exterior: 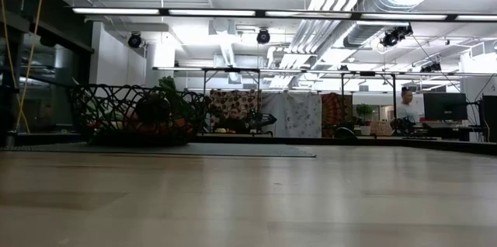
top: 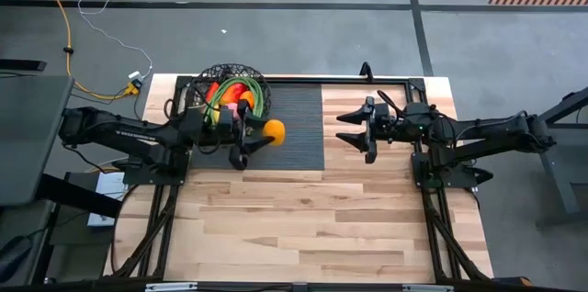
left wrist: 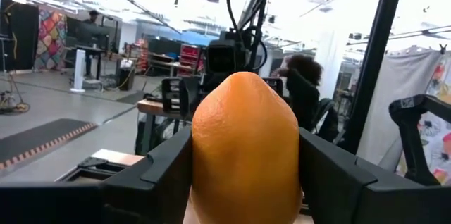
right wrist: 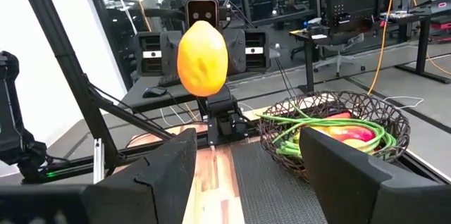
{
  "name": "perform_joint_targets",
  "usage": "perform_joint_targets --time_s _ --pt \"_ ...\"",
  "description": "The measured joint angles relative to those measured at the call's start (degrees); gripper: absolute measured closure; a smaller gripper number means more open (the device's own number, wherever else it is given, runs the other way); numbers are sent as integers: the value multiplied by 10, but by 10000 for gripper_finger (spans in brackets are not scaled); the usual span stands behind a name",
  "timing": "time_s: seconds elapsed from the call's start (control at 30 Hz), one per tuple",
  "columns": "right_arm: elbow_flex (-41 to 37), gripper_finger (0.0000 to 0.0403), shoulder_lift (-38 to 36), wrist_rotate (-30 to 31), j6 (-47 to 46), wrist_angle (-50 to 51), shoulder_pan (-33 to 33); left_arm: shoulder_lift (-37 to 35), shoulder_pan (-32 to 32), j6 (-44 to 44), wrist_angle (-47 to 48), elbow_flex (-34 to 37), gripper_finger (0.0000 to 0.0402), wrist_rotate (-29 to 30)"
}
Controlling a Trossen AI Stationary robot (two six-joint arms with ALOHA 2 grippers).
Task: Build produce basket
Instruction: Put the yellow lemon into the black basket
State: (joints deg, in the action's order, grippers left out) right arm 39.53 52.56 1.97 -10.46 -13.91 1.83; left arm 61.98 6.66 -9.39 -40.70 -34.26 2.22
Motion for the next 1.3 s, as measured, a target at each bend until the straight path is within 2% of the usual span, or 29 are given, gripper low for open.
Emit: perform_joint_targets --time_s 0.37,0.47,0.57,0.63,0.73,0.93,1.1,1.3 --pt "0 160 0 -7 0 0 0 -1 0 -1 -3 0 195 1" --pt "0 160 0 -7 0 0 0 -1 3 -32 -2 0 195 1" --pt "0 160 0 -7 2 0 0 -1 27 -56 48 -21 195 -3" --pt "0 160 0 -7 2 0 0 -6 51 -53 127 -52 195 -2" --pt "0 160 0 -7 2 0 0 -10 102 -27 298 -127 195 5" --pt "0 160 0 -7 3 4 0 1 227 6 662 -280 195 75" --pt "0 160 0 -7 4 13 0 3 291 18 831 -305 195 96" --pt "0 160 0 -7 5 13 0 18 312 -34 999 -304 195 124"
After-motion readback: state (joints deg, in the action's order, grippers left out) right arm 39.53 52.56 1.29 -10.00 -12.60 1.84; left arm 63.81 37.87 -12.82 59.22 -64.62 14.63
